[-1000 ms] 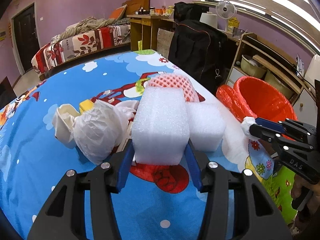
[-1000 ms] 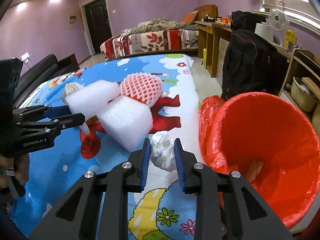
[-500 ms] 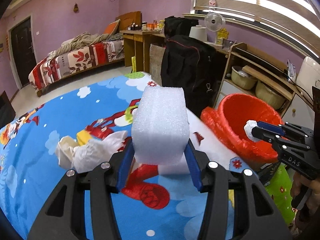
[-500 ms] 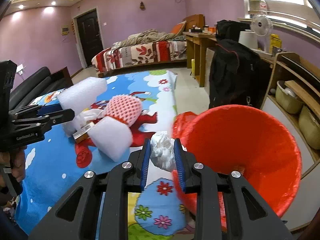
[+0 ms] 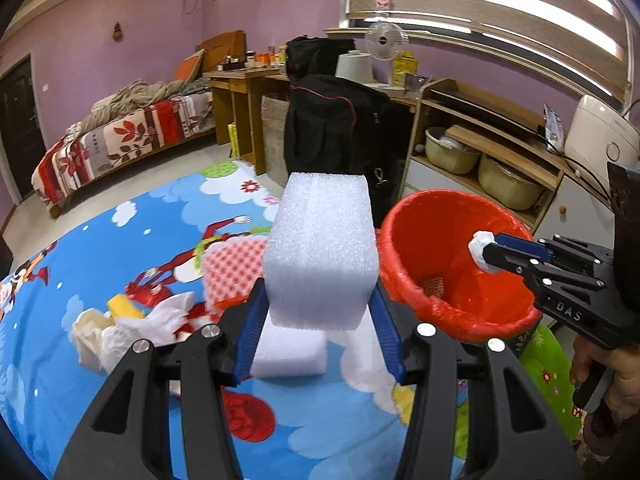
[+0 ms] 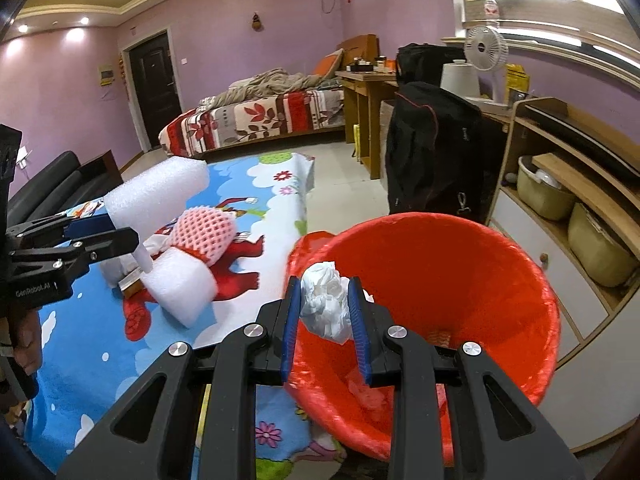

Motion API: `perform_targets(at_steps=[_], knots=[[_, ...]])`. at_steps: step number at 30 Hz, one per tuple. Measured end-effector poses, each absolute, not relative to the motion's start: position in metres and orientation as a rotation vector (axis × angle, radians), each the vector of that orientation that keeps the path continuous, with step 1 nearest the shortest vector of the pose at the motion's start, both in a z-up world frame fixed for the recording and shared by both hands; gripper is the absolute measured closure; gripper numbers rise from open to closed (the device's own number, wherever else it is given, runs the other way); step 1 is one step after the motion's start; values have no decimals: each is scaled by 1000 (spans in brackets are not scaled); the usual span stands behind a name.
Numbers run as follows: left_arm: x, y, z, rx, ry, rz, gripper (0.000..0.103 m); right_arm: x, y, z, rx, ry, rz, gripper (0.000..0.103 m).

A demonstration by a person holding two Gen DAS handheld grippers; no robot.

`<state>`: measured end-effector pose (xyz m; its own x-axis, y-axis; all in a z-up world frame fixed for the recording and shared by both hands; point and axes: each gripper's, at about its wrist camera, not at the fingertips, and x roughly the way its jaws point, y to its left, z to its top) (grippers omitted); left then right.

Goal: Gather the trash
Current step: 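Carry both items over the red bin and open both tools to drop them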

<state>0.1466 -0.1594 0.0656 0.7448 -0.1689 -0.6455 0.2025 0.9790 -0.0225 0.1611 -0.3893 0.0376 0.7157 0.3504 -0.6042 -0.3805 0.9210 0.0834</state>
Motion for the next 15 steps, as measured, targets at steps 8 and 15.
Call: perform_targets(at_steps=[8, 15], knots=[[156, -190, 63, 77, 709, -259, 54, 165, -410, 39, -37, 656, 359, 76], [167, -208, 59, 75, 729, -298, 54, 169, -428, 39, -22, 654, 327, 76]])
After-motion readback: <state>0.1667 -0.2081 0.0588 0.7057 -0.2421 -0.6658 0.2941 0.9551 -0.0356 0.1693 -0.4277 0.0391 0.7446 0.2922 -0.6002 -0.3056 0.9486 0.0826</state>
